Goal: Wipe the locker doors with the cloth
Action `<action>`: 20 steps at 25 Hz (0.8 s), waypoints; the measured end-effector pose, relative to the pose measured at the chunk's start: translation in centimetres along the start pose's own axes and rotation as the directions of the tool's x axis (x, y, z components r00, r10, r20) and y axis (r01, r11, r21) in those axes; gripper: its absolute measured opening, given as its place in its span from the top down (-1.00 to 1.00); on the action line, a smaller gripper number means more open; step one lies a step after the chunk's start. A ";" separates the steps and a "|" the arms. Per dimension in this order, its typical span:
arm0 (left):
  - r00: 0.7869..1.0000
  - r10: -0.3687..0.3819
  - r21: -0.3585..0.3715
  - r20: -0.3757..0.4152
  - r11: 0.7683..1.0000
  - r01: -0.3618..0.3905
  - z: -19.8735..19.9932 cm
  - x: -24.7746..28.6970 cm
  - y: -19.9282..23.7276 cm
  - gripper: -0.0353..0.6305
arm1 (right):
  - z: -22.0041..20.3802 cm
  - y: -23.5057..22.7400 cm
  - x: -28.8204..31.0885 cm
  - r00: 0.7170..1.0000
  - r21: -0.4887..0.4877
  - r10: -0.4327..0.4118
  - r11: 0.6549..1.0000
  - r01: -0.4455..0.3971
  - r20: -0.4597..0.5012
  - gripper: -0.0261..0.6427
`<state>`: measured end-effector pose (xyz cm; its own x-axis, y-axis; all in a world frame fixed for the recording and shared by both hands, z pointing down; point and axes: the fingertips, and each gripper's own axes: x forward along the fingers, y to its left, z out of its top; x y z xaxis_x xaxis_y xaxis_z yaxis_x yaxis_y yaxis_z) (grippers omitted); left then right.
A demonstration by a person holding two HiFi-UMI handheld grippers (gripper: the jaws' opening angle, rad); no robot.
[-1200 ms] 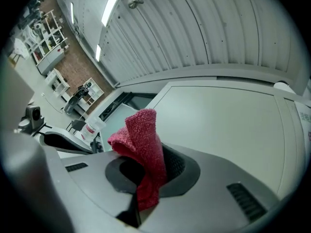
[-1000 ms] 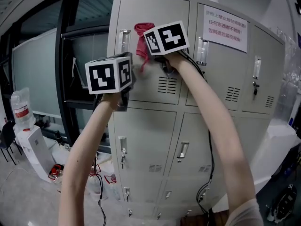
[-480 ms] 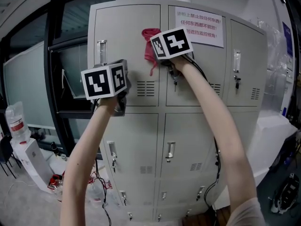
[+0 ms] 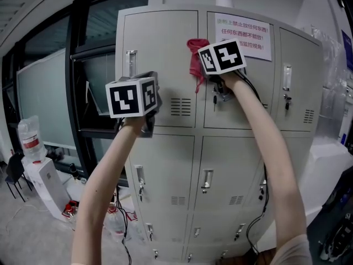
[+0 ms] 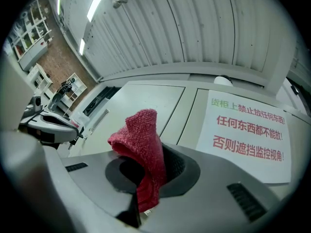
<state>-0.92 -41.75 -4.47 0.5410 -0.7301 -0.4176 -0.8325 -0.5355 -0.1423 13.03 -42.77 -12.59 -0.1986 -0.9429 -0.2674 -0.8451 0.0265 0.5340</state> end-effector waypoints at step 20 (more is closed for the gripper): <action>0.990 0.137 0.039 -0.027 0.990 -0.136 -1.4 -5.4 8.0 0.84 | 3.8 16.9 3.8 0.957 0.098 0.260 0.957 -0.273 0.129 0.83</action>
<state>-10.30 -42.66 -2.08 0.4248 -0.8078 -0.4087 -0.9024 -0.4141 -0.1194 -3.84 -44.66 -7.64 -0.4736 -0.8526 -0.2207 -0.8031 0.3152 0.5056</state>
